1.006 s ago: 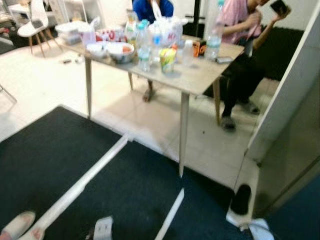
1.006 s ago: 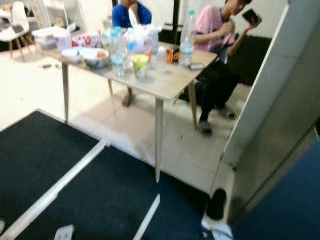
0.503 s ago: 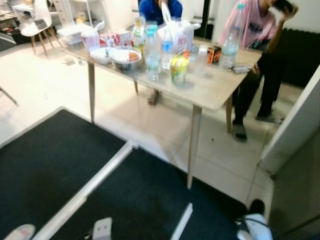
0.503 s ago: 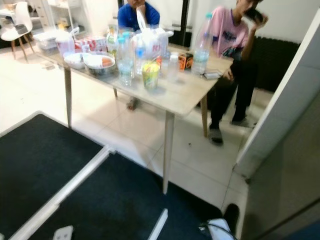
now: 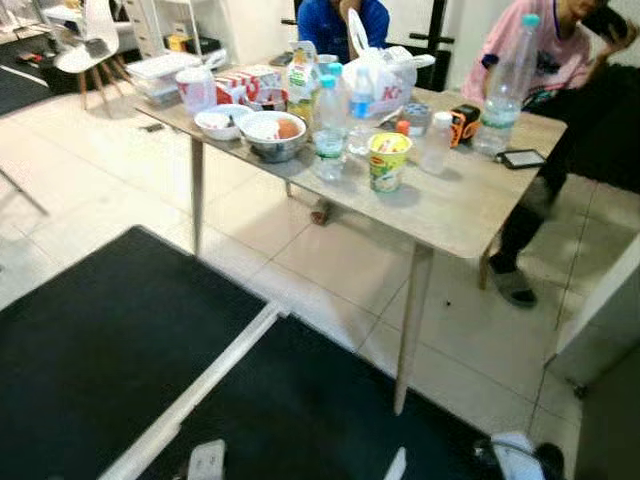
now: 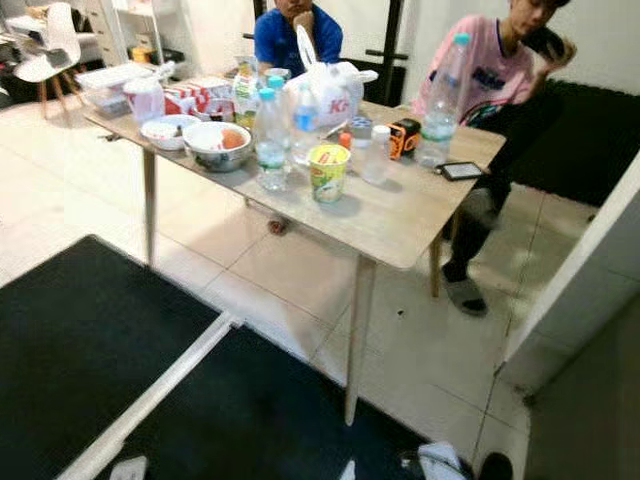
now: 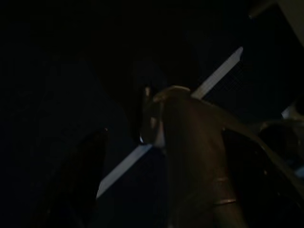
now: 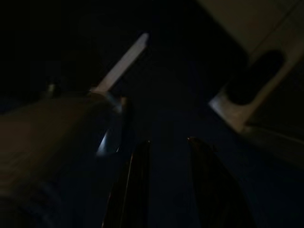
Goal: Restocking fridge
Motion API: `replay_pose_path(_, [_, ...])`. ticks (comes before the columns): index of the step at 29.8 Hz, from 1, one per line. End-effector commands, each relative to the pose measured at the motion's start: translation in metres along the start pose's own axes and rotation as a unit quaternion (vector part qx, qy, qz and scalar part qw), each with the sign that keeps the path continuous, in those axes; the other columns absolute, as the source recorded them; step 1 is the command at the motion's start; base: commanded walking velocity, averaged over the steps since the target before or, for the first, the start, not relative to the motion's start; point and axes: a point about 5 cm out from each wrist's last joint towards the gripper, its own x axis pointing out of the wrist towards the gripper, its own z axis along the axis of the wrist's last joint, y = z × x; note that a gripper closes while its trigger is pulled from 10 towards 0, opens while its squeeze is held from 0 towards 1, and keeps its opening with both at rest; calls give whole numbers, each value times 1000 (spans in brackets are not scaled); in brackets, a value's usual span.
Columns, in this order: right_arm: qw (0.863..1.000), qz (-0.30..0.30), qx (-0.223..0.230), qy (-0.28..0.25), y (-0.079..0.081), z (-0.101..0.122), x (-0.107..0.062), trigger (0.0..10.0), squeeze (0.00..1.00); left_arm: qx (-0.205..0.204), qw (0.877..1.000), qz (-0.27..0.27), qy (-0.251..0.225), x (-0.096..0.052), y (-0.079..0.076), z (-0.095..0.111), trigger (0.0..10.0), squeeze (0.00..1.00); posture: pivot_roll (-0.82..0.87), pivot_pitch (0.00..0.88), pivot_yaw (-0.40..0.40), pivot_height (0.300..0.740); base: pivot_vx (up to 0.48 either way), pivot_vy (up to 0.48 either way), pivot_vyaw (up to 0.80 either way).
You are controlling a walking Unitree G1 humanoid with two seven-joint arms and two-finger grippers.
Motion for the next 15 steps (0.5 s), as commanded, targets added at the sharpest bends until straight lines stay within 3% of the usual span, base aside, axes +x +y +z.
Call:
replay_pose_path(1, [1000,-6,-3,2,-4,-2,-1,10000,0,4,1000,2,3,0,1,0,10000,0,-34,0,21,740,315,0,0])
replay_pose_path(15, [1000,-8,-3,3,-3,-3,-1,10000,0,4,1000,4,5,0,2,-1,10000,0,-33,0,22,740,316,0,0])
